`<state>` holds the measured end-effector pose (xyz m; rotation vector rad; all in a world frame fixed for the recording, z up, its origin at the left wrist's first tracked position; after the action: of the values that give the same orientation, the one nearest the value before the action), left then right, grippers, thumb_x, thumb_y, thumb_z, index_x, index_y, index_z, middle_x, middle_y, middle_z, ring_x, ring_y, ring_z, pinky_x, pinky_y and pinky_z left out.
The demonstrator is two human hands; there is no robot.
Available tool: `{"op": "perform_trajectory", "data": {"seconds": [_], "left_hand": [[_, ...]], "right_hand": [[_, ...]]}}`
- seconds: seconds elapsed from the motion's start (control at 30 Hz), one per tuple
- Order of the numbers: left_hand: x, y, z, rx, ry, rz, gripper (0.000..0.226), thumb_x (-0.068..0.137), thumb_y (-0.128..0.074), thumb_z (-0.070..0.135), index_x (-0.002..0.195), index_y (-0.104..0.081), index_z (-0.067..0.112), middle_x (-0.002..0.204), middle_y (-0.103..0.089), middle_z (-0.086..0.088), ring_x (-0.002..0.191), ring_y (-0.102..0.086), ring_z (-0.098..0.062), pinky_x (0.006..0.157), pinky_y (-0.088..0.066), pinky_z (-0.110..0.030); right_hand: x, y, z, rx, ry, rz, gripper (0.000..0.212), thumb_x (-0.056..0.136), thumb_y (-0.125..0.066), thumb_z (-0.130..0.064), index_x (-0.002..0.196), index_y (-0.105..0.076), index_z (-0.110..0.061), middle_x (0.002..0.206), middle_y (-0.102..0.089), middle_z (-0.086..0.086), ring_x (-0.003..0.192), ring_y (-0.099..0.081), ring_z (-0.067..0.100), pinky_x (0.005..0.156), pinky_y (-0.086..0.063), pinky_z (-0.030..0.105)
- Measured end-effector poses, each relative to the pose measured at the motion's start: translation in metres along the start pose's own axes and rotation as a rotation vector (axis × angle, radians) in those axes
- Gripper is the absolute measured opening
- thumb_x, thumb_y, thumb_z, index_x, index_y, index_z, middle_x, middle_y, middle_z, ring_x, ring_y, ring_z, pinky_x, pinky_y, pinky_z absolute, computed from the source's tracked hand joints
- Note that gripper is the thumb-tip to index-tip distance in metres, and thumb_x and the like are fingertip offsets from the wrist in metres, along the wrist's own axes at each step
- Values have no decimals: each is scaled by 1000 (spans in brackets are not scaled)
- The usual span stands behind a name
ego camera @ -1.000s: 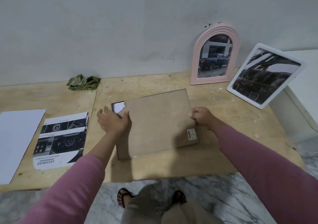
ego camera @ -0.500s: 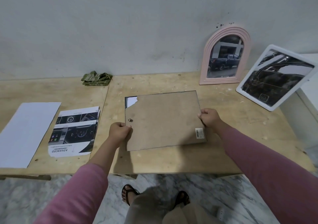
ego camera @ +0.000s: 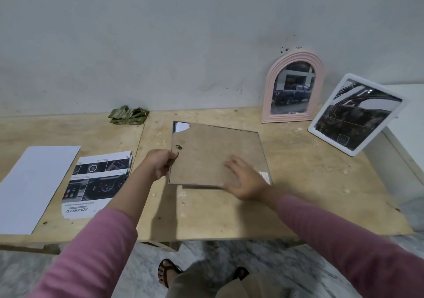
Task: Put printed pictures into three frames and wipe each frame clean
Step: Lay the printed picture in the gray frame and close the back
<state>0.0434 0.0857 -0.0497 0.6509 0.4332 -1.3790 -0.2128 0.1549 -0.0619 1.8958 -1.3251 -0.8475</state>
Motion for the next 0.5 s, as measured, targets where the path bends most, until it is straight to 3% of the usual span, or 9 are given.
{"op": "perform_trajectory", "data": {"seconds": [0.07,0.17,0.27,0.4,0.5], "left_hand": [[-6,-11,19,-4,-3,-24,8,85,-63,4,79,-60,7,76,-54,-11,61,-48,-19,63,-45,-31],[-20,-27,48,-45,-16,-75,2,87,-61,3,87,-60,4,77,-58,-7,64,-56,-18,52,-54,-28],[-33,-40,75,-82,-54,-114,10,84,-65,0,93,-61,1,82,-61,-9,69,-60,-19,46,-56,-25],[-59,-63,105,-94,-142,-165,8,81,-67,0,87,-63,2,81,-65,-8,68,-62,-18,46,-54,-23],[-74,-78,122,-99,-236,-177,7,85,-67,12,89,-64,7,65,-64,-1,65,-61,-16,47,-53,-23]], "right_hand": [[-3,-3,-26,-123,134,-31,91,76,-36,-79,144,-32,-19,155,-23,6,144,-18,23,116,-21,43],[1,9,-53,-225,244,124,87,84,-15,-72,140,-38,-8,147,-38,16,137,-35,31,108,-36,43],[4,29,-64,-277,293,328,76,95,-15,-58,125,-53,0,125,-59,22,115,-59,34,91,-50,41],[7,49,-70,-267,269,394,76,93,-24,-61,137,-42,-2,134,-53,21,121,-54,35,89,-53,44],[9,65,-76,-304,234,464,69,91,-33,-51,137,-40,1,130,-54,26,118,-56,37,76,-57,47]]}}
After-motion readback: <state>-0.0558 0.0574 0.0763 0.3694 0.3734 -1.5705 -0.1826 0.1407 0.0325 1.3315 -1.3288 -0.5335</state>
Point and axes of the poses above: each hand's wrist, its own x-axis towards the middle knuckle, its own y-axis out of the back of the hand, z = x × y, the point moved 5 cm from there along x, towards the middle knuckle
